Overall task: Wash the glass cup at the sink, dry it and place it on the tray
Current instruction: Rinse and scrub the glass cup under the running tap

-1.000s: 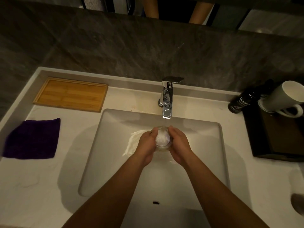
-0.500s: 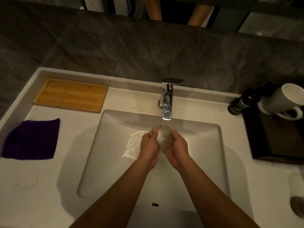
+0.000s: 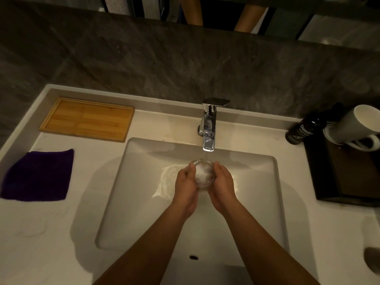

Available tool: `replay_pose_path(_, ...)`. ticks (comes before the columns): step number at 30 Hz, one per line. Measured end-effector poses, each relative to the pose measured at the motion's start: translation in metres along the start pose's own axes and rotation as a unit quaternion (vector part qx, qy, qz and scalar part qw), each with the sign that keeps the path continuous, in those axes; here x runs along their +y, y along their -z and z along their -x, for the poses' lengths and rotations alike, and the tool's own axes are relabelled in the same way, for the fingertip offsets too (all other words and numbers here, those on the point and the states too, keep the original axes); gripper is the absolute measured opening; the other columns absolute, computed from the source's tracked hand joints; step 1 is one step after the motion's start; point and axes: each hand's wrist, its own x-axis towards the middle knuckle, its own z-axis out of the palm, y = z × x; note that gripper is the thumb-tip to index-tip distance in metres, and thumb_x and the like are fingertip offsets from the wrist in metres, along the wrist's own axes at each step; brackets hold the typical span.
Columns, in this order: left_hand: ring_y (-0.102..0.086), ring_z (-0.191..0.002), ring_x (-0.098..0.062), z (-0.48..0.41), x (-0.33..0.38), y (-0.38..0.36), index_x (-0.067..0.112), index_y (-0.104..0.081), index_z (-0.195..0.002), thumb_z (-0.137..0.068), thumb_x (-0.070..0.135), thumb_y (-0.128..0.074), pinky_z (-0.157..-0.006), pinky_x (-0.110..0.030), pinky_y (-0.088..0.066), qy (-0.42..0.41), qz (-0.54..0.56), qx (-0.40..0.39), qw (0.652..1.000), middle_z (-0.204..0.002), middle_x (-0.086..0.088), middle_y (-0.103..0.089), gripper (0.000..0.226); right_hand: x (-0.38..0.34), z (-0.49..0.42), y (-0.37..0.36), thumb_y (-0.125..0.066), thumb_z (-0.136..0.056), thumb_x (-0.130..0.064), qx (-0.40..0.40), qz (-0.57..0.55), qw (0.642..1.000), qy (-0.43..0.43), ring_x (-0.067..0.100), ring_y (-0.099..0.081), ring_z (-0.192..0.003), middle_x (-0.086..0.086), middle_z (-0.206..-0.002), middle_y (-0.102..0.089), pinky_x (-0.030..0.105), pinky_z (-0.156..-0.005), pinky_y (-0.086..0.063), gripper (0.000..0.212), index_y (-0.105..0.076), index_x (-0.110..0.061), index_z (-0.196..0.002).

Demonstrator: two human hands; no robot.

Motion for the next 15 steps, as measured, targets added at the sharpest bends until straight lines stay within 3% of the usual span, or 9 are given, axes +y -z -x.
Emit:
replay_pose_path(4,-0.074,-0.099,-0.027,-0.01,0.015,0.014,0.013,-0.072,-0.117,-0.104,0.038,-0.053,-0.074,-0.037,-0.059,0.007,-0.086,-0.063,0.994,-0.112,-0.013,-0.077,0.035,-0.006,-0.003,0.006,-0.054,-0.104,-0.027,-0.039,0.094,0.993,0.058,0.045,-0.069,-0.117,0.023,-0.116,-0.077,0.057,-0.104,-0.052,0.034,-0.076,-0.003,-0.113)
replay_pose_path(7,-0.073,-0.107,-0.035,-0.012,0.014,0.011,0.012,-0.071,-0.119,-0.105,0.038,-0.05,-0.088,-0.047,-0.059,-0.016,-0.083,-0.06,0.995,-0.115,-0.019,-0.076,0.037,-0.009,0.0,0.003,-0.056,-0.101,-0.03,-0.032,0.059,0.997,0.047,0.044,-0.069,-0.116,0.021,-0.119,-0.077,0.057,-0.105,-0.053,0.033,-0.076,-0.006,-0.111)
replay_pose_path(11,-0.072,-0.111,-0.034,-0.006,0.006,-0.003,0.008,-0.062,-0.13,-0.099,0.049,-0.054,-0.092,-0.046,-0.06,-0.005,-0.016,-0.025,1.0,-0.122,-0.019,-0.073,0.053,0.001,0.003,-0.003,-0.048,-0.105,-0.015,0.011,-0.03,0.999,-0.029,0.04,-0.068,-0.119,0.027,-0.128,-0.071,0.056,-0.11,-0.049,0.027,-0.07,-0.002,-0.113)
replay_pose_path(15,-0.076,-0.084,-0.027,-0.012,0.019,0.0,0.006,-0.074,-0.112,-0.099,0.048,-0.055,-0.071,-0.034,-0.059,0.013,-0.104,-0.06,0.993,-0.105,-0.019,-0.078,0.048,-0.004,-0.005,0.003,-0.052,-0.097,-0.016,0.008,0.054,0.998,0.01,0.045,-0.068,-0.121,0.025,-0.121,-0.075,0.059,-0.109,-0.051,0.032,-0.073,0.0,-0.114)
